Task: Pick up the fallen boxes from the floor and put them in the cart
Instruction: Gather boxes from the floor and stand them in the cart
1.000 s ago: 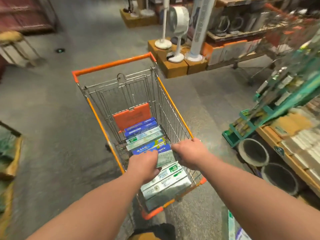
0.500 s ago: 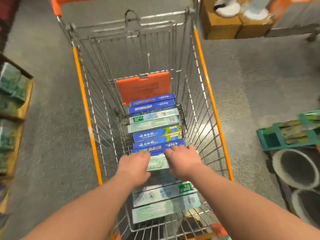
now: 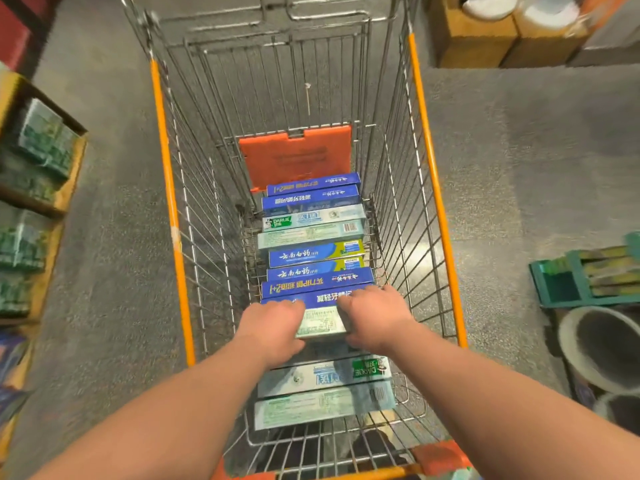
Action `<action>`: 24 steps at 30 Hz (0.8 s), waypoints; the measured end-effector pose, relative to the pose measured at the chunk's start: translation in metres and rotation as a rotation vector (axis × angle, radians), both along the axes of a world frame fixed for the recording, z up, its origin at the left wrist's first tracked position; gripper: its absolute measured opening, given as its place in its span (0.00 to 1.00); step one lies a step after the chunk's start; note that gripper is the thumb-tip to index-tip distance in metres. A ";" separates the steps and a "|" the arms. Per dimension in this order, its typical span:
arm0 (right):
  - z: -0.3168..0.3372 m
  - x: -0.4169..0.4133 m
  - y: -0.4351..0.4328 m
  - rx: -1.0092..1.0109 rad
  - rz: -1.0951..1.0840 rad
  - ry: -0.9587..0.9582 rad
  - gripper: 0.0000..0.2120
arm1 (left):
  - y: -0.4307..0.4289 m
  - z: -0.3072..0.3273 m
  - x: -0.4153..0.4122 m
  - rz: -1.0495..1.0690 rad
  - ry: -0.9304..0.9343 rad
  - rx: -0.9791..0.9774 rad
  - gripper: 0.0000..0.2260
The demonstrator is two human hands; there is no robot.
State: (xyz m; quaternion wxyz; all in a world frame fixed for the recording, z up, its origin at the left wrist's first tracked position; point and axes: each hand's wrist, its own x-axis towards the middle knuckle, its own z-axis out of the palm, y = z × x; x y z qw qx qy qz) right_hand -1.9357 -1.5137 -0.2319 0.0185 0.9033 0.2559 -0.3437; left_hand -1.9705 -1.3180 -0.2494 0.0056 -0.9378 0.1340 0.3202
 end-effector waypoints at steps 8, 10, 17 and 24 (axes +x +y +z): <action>-0.017 0.005 0.003 0.034 -0.041 -0.064 0.15 | 0.000 -0.005 0.006 0.086 -0.050 0.014 0.14; -0.023 0.004 0.005 0.046 -0.037 -0.074 0.17 | 0.004 -0.006 0.004 0.096 -0.057 0.008 0.14; -0.025 -0.003 0.005 0.076 -0.057 -0.092 0.34 | 0.003 -0.007 -0.011 0.129 -0.100 -0.003 0.34; 0.051 -0.018 -0.017 0.166 -0.104 -0.138 0.42 | -0.018 0.076 -0.019 0.160 -0.187 -0.039 0.30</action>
